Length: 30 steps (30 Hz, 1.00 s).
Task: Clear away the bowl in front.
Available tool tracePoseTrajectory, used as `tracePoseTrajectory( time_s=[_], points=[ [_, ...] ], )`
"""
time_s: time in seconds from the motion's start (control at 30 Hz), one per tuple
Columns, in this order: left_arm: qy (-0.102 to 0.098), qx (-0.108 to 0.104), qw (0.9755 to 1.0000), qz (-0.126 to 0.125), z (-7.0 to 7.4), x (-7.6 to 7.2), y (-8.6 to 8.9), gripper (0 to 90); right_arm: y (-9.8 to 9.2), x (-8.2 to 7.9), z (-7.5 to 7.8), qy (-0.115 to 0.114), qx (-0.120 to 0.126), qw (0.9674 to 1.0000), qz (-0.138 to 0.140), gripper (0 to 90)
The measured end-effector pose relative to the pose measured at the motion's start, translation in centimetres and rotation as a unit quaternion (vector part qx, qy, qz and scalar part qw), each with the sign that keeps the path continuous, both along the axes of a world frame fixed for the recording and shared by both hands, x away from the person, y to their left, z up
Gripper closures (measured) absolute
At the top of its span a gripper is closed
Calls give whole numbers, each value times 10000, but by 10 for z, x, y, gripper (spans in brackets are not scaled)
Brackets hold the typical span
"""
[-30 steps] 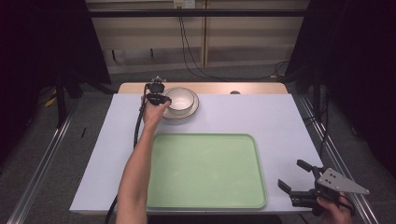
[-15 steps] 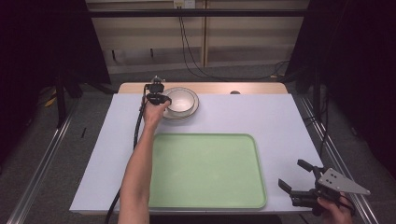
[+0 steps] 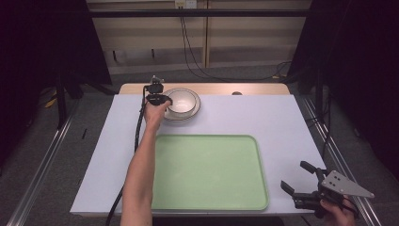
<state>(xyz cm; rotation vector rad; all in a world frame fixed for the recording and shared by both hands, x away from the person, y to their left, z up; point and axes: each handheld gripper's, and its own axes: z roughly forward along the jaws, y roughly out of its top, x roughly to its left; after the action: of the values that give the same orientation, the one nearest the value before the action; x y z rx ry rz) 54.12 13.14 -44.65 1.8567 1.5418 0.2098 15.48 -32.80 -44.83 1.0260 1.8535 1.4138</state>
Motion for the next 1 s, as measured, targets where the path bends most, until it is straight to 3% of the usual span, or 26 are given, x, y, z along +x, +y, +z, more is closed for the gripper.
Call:
tracePoseTrajectory(
  time_s=[0.23, 0.77, 1.0],
  points=[
    [62, 13, 10000, 39, 2, 0, 3, 819, 0, 0, 0, 3, 52, 10000, -45, 30],
    [-123, -73, 9999, 63, 21, -7, 8, 819, 0, -1, 1, -81, 91, 9999, -40, 30],
    [-242, -145, 9996, -53, 33, -13, 11, 819, 0, -1, 1, -112, 105, 9999, -43, 30]
  ],
)
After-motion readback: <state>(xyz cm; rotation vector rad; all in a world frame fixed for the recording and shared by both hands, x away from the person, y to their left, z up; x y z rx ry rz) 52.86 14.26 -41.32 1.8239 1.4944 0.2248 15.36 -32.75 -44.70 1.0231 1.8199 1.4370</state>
